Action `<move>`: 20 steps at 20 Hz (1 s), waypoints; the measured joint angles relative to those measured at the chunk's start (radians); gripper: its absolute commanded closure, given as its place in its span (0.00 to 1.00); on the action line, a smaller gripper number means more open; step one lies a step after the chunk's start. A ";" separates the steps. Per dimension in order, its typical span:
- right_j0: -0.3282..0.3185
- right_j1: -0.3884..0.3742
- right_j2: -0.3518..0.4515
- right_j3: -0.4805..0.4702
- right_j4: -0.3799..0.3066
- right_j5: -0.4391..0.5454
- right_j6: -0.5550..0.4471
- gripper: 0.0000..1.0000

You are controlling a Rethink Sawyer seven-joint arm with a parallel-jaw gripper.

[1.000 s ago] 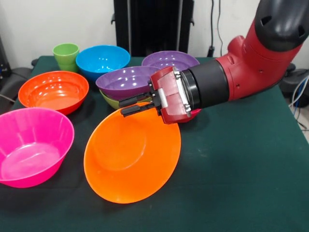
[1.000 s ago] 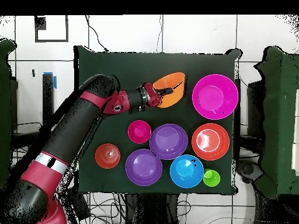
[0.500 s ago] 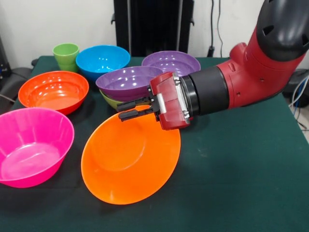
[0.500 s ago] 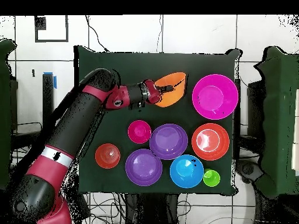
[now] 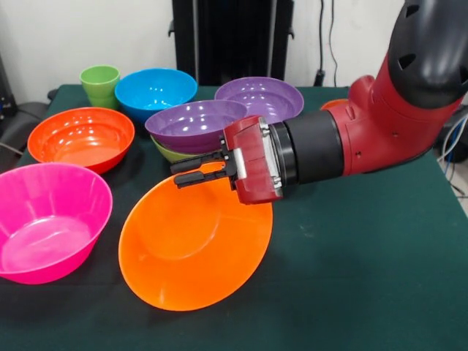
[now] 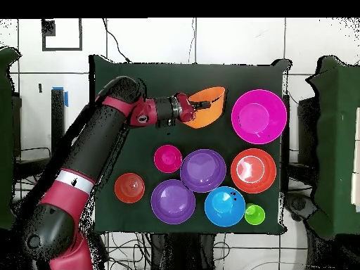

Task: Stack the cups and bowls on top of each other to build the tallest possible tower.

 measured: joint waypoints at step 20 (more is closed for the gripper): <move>-0.098 0.058 -0.070 -0.204 0.000 0.212 0.002 1.00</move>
